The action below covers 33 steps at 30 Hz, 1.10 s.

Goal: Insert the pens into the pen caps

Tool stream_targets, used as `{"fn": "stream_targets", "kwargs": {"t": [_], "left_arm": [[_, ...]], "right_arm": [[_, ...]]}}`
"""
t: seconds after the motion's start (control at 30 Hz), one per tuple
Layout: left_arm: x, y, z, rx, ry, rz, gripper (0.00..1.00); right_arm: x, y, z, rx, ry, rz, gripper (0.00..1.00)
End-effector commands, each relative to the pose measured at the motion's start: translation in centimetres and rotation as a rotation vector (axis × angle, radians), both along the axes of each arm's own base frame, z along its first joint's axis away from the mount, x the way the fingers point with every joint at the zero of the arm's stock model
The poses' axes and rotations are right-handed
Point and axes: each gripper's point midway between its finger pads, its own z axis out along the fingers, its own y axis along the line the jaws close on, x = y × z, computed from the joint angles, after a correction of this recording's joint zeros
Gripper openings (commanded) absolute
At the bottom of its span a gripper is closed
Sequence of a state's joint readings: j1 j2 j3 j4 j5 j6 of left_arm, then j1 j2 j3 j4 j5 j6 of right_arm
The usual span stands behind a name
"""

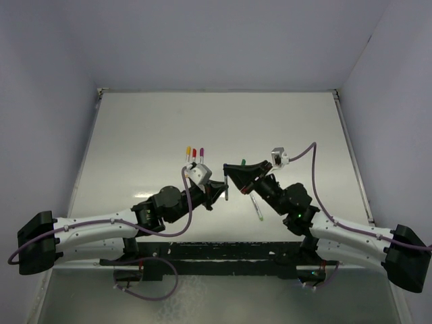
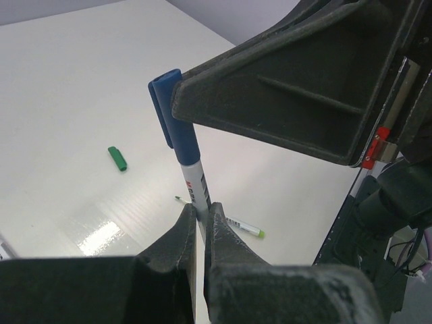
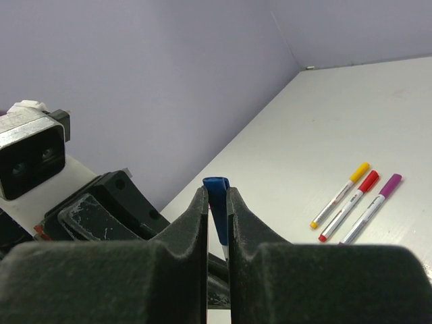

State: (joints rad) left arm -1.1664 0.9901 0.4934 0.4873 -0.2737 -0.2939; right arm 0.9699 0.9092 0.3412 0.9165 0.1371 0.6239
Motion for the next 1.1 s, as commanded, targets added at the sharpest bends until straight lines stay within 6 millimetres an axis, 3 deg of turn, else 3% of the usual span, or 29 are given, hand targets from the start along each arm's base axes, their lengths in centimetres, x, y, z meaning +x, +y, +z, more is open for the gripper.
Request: {"fn": "stream_targets", "kwargs": {"t": [0.0,0.27,0.5,0.73,0.97,1.07], "left_arm": [[-0.1,3.6,20.1,-0.56,-0.287,0.072,0.0],[0.1,5.4,20.0,-0.571,-0.291,0.121,0.0],[0.2,4.9,19.9,-0.553,-0.29,0.116,0.0],[0.9,3.9,16.9,-0.475,-0.229,0.13,0.0],[1.9,4.5,14.1,-0.403,-0.181,0.192,0.0],[2.5,4.6,12.5,-0.337,-0.154,0.231,0.0]], "right_arm": [[-3.9,0.9,-12.6,-0.365,0.234,0.154,0.0],[-3.5,0.6,-13.1,-0.389,0.245,0.117,0.0],[-3.3,0.6,-13.9,-0.417,0.26,0.101,0.0],[-2.5,0.8,-11.6,-0.396,0.209,0.069,0.0],[-1.5,-1.0,-9.7,-0.386,0.197,-0.027,0.0],[-1.2,-2.5,-9.0,-0.39,0.206,-0.087,0.14]]}}
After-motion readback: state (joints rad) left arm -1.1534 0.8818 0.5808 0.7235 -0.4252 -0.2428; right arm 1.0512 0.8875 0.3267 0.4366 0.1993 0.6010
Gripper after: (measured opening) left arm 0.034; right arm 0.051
